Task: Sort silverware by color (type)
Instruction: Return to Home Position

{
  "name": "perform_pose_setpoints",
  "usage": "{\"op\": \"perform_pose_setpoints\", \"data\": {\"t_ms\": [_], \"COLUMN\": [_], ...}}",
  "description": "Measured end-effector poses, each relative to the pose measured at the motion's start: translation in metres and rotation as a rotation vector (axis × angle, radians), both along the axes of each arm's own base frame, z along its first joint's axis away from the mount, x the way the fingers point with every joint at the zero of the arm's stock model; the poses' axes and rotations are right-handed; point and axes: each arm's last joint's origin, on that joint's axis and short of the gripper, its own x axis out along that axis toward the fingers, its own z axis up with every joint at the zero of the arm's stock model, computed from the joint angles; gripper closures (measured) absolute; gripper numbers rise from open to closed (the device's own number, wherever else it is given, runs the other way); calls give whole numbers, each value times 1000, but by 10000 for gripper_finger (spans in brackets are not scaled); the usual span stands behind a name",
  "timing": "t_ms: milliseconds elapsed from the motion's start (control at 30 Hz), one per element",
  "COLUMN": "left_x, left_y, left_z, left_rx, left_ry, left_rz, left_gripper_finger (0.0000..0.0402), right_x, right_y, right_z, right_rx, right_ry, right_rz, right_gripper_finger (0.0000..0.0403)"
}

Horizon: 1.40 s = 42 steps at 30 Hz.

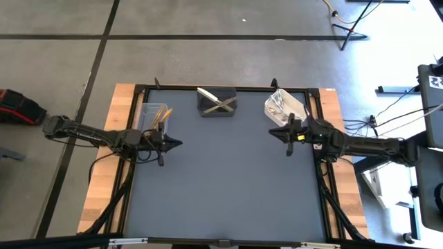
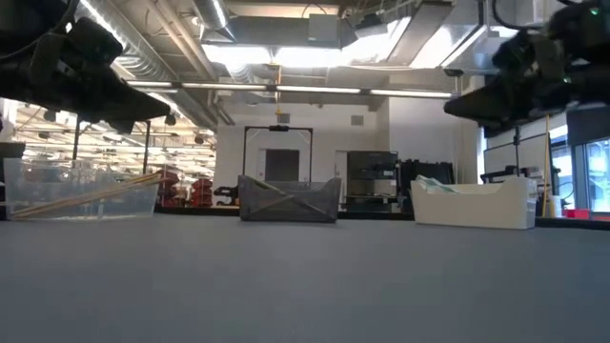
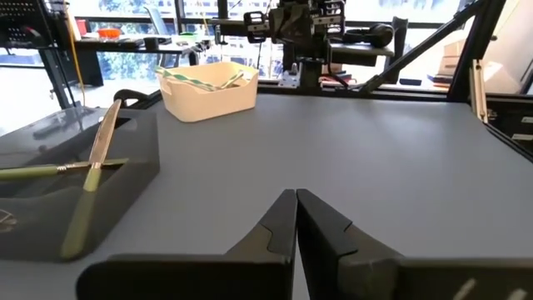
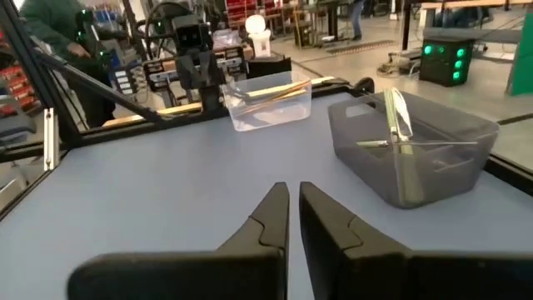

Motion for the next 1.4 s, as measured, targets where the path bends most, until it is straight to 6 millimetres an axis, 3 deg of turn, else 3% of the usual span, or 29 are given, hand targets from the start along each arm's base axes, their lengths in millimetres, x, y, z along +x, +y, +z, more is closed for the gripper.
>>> {"op": "perform_pose_setpoints", "data": {"t_ms": [700,1167,1400], "left_x": [0,-11,-16], "left_y": [0,1,2], "left_z": [0,10,1], "left_rx": [34,99,79], "left_ry": [6,-76,6], "left_rz": [2,-7,-7], "left_gripper_finger": [395,400,399], "right_x": [-27,-28,-28], "right_y": [2,3,4], "right_z": [-23,-21,-22], "right_rx": [22,30,35], "right_ry": [19,-1,4], "right_rz": [-156,-149,-116], "right_gripper_finger": [381,381,381]}}
